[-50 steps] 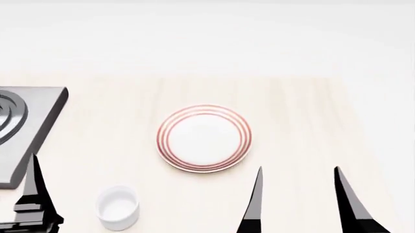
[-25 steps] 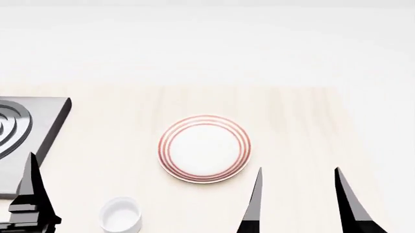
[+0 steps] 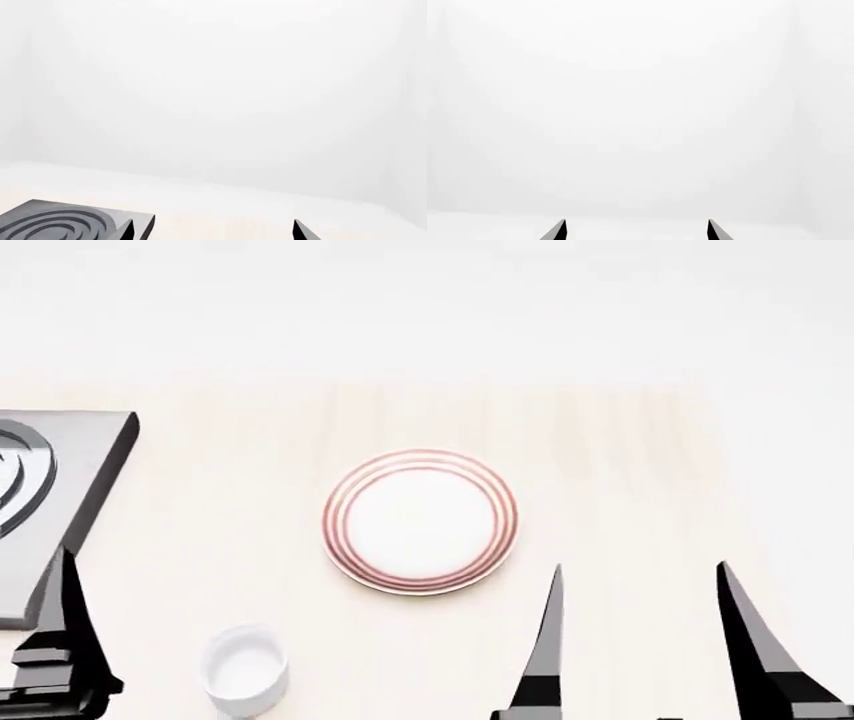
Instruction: Pick the akita bowl on the cookies box and place it on the plate.
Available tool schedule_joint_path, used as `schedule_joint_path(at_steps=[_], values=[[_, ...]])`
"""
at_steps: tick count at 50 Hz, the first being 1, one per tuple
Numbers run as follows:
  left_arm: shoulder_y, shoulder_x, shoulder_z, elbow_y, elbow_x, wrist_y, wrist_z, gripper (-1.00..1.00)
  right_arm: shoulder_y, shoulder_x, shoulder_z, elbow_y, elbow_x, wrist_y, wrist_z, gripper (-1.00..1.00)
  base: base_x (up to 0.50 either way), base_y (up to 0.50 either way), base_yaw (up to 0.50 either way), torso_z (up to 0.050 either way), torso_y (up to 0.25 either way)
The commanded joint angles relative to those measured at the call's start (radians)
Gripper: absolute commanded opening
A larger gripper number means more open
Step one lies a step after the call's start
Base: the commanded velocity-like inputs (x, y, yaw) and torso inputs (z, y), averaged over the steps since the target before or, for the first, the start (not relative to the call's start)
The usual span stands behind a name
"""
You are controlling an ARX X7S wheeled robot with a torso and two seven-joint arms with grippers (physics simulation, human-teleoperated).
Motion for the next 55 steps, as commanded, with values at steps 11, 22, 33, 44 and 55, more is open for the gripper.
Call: schedule_joint_path(at_steps=[11,22,33,44,55], values=[[-0.006,-0.008,-0.007,-0.007,-0.007,0.009,-0.015,1.0,0.003,0.042,0.013,-0.057,0.009,0.047,0.009,1.0,0.0,0.0,0.0,0.0,-0.25],[-0.003,-0.011,-0.004,-0.009,-0.003,0.018,-0.019,1.0,0.002,0.047,0.005,-0.049,0.008,0.041,0.006,1.0,0.0,0.0,0.0,0.0,-0.25],[-0.023,-0.01,-0.003,-0.018,-0.007,-0.036,-0.057,1.0,0.019,0.052,-0.01,-0.034,0.028,0.087,0.005,1.0,0.0,0.0,0.0,0.0,-0.195],[-0.015,-0.024,0.013,-0.017,0.002,-0.011,-0.038,1.0,0.042,0.065,-0.02,-0.017,0.1,0.159,-0.02,1.0,0.0,0.0,0.0,0.0,0.0],[-0.038,-0.024,0.006,-0.019,-0.001,-0.065,-0.079,1.0,0.03,0.091,-0.028,-0.059,0.104,0.157,-0.036,1.0,0.0,0.0,0.0,0.007,-0.133]])
